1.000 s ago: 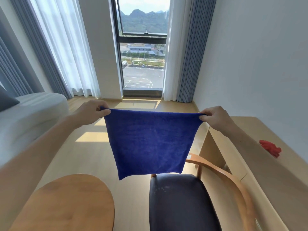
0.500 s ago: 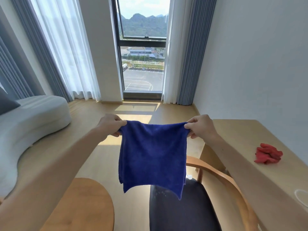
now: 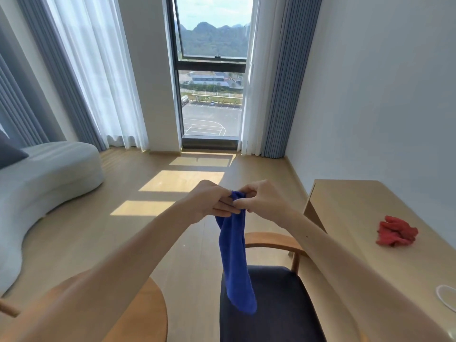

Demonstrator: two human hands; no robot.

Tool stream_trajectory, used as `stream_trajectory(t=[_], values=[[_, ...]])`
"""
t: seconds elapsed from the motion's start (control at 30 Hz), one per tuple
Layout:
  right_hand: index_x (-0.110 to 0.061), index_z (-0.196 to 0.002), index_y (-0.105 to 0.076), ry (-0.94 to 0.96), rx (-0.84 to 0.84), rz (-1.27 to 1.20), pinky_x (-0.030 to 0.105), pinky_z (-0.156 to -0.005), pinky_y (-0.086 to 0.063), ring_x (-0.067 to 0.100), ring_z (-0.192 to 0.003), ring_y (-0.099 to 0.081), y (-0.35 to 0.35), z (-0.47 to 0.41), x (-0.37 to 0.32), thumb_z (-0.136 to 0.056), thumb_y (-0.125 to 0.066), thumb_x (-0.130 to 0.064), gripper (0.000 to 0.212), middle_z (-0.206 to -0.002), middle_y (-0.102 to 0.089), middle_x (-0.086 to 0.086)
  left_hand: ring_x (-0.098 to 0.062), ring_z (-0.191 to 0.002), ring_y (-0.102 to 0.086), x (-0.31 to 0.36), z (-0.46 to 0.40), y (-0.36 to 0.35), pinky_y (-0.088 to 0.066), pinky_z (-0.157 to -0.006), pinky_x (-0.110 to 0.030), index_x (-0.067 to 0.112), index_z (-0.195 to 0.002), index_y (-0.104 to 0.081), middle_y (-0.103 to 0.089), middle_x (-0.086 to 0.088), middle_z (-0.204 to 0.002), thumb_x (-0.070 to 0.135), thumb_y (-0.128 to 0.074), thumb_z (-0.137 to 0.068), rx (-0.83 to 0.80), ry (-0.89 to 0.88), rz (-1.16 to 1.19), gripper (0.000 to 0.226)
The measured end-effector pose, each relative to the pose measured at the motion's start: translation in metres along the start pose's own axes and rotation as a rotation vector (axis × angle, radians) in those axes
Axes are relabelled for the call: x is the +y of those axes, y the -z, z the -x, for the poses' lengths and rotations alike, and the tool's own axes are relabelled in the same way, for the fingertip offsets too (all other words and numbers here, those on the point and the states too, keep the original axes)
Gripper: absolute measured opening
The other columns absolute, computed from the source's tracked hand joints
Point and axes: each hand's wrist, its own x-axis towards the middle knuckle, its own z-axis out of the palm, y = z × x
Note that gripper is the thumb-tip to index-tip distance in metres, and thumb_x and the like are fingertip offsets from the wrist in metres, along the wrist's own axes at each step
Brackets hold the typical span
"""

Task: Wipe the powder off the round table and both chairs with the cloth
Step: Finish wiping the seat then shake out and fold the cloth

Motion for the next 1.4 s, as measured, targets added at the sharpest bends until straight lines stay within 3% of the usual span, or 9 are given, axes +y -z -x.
stream_trajectory(t=[0.2,0.3,0.37,0.5,0.67,0.73,0.93,1.2,1.4], values=[[-0.011,-0.097,-0.063,0.109,0.095,0.089,0.016,-0.066,-0.049,0.009,-0.076,-0.059,0.000,-0.001,0.007,-0.083,-0.074,-0.017,0.018,-0.082,-0.061,-0.005,-0.026,-0.086,-0.072,0.003,0.007,0.009,-0.058,-0.077,-0.033,0.000,-0.097,-0.069,-0.072,-0.019,-0.093,-0.007,-0.060,-0.085,-0.148,-0.069,0.057,0.016],[-0.010,-0.098,-0.068,0.155,0.121,0.054,0.031,-0.079,-0.056,0.020,-0.085,-0.065,0.008,-0.001,0.009,-0.086,-0.067,-0.004,0.013,-0.088,-0.068,0.006,-0.019,-0.082,-0.066,-0.006,0.000,0.015,-0.053,-0.068,-0.021,0.011,-0.089,-0.069,-0.069,-0.006,-0.089,-0.005,-0.056,-0.085,0.056,-0.264,-0.267,0.021],[-0.013,-0.097,-0.068,0.181,0.124,0.050,0.026,-0.078,-0.054,0.014,-0.083,-0.064,0.014,0.001,0.009,-0.086,-0.064,0.000,0.017,-0.088,-0.069,0.004,-0.016,-0.092,-0.058,-0.017,-0.005,0.021,-0.046,-0.070,-0.015,0.017,-0.103,-0.063,-0.062,0.001,-0.101,0.003,-0.063,-0.082,0.175,-0.400,-0.555,0.026],[-0.018,-0.095,-0.068,0.230,0.105,0.016,0.014,-0.075,-0.051,-0.003,-0.077,-0.060,0.028,0.002,0.004,-0.087,-0.062,0.004,0.024,-0.084,-0.067,-0.008,-0.018,-0.120,-0.048,-0.040,-0.016,0.024,-0.042,-0.090,-0.023,0.020,-0.141,-0.037,-0.048,0.002,-0.136,0.010,-0.067,-0.084,0.028,-0.421,-0.740,0.065],[-0.018,-0.091,-0.069,0.220,0.162,0.034,0.009,-0.073,-0.048,-0.005,-0.076,-0.061,0.045,0.007,0.010,-0.085,-0.062,0.009,0.028,-0.082,-0.066,-0.010,-0.015,-0.085,-0.057,-0.042,-0.022,0.027,-0.036,-0.062,-0.011,0.020,-0.099,-0.057,-0.062,0.004,-0.092,0.013,-0.057,-0.093,0.024,-0.449,-0.784,0.009],[-0.017,-0.092,-0.069,0.171,0.234,0.074,0.007,-0.071,-0.046,0.001,-0.077,-0.062,0.053,0.009,0.020,-0.085,-0.063,0.007,0.026,-0.083,-0.068,-0.006,-0.009,-0.076,-0.053,-0.031,-0.021,0.039,-0.035,-0.062,-0.012,0.022,-0.090,-0.057,-0.060,0.007,-0.085,0.014,-0.057,-0.092,0.058,-0.508,-0.815,0.008],[-0.010,-0.095,-0.068,0.076,0.316,0.068,0.029,-0.076,-0.053,0.020,-0.080,-0.063,0.061,0.012,0.037,-0.087,-0.064,0.002,0.015,-0.088,-0.070,0.007,-0.006,-0.074,-0.051,0.007,-0.014,0.052,-0.035,-0.064,-0.012,0.025,-0.087,-0.058,-0.058,0.009,-0.081,0.014,-0.059,-0.091,0.089,-0.653,-0.809,0.012],[-0.016,-0.098,-0.050,-0.006,0.216,-0.068,0.034,-0.077,-0.054,0.024,-0.092,-0.062,0.057,0.009,0.031,-0.099,-0.049,-0.009,0.007,-0.100,-0.066,0.010,-0.012,-0.069,-0.047,0.008,-0.008,0.055,-0.038,-0.064,-0.025,0.027,-0.092,-0.047,-0.054,0.007,-0.079,0.022,-0.046,-0.099,0.049,-0.585,-0.738,0.008],[-0.015,-0.111,-0.042,-0.082,0.243,-0.244,0.028,-0.060,-0.059,0.018,-0.094,-0.059,0.043,0.005,0.027,-0.104,-0.038,-0.015,0.009,-0.102,-0.055,0.001,-0.019,-0.079,-0.055,0.000,-0.009,0.041,-0.053,-0.074,-0.039,0.032,-0.096,-0.047,-0.058,0.001,-0.086,0.025,-0.036,-0.101,0.056,-0.498,-0.407,0.014]])
